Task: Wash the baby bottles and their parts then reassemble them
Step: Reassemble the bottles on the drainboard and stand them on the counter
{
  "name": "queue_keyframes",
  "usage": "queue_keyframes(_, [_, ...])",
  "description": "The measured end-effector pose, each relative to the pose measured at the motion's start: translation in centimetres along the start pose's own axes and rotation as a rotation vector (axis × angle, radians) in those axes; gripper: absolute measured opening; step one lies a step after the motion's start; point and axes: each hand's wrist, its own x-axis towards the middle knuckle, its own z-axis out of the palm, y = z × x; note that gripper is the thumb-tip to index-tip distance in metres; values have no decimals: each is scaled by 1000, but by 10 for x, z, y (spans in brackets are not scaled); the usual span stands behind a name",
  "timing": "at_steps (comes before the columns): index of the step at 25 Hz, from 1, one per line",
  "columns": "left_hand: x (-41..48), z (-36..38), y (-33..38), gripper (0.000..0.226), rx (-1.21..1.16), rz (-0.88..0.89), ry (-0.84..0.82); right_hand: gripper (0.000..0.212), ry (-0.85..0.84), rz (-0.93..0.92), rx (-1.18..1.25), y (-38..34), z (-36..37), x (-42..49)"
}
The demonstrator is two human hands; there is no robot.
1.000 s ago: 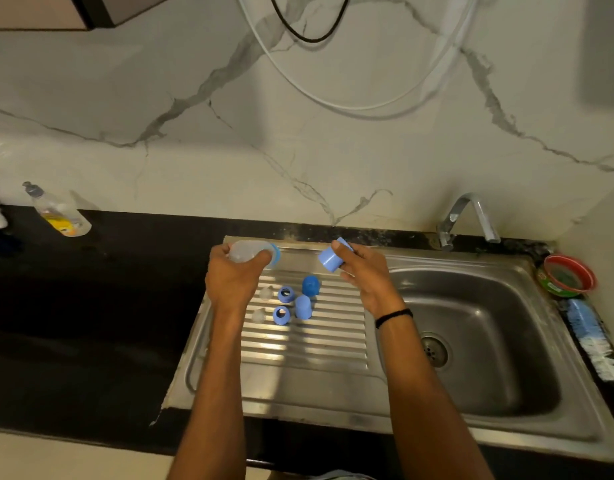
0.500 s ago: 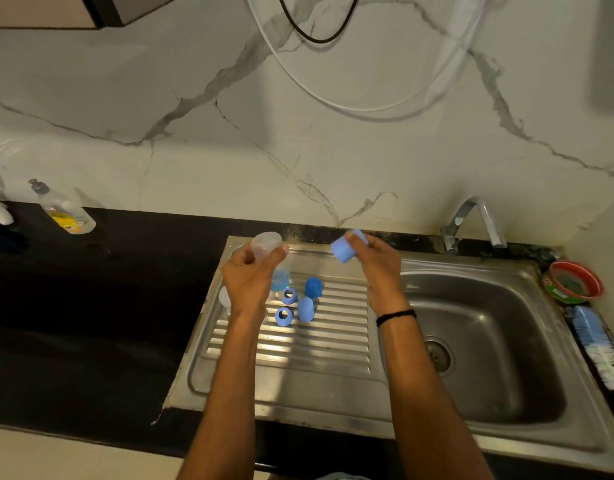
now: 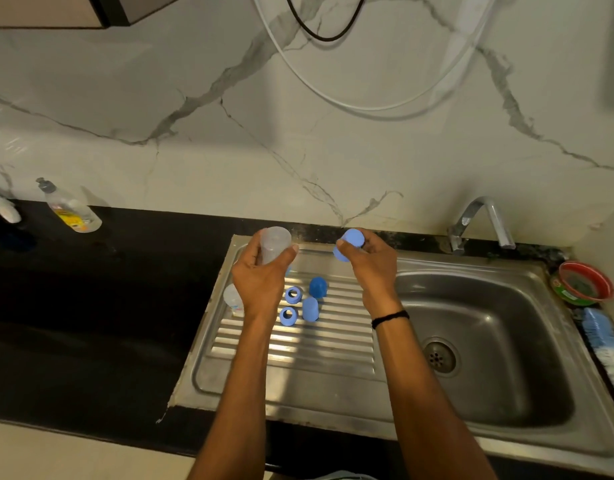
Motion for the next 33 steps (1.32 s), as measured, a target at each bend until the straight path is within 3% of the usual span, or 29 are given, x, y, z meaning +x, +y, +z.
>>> queue_keyframes(8, [5,-2,3,47,-10,51,20,14,25,23,9,3,3,-5])
queue_keyframes(13, [-2,0,-1,37,60,108,35,11,64,-16,21,0,5,-5])
queue_keyframes(26, [0,-7,-6,21,38,85,157,13,65,105,152,1,-1,-7])
queue_keyframes(28, [0,-8,-3,19,-6,50,178,18,63,154,204,2,-1,-7])
queue_keyframes(30, [5,-8,-2,37,-55,-12,217,24,43,186,219,6,-2,-9])
queue_keyframes(33, [9,-6,0,41,-240,-213,257,35,-118,278,390,6,-2,-11])
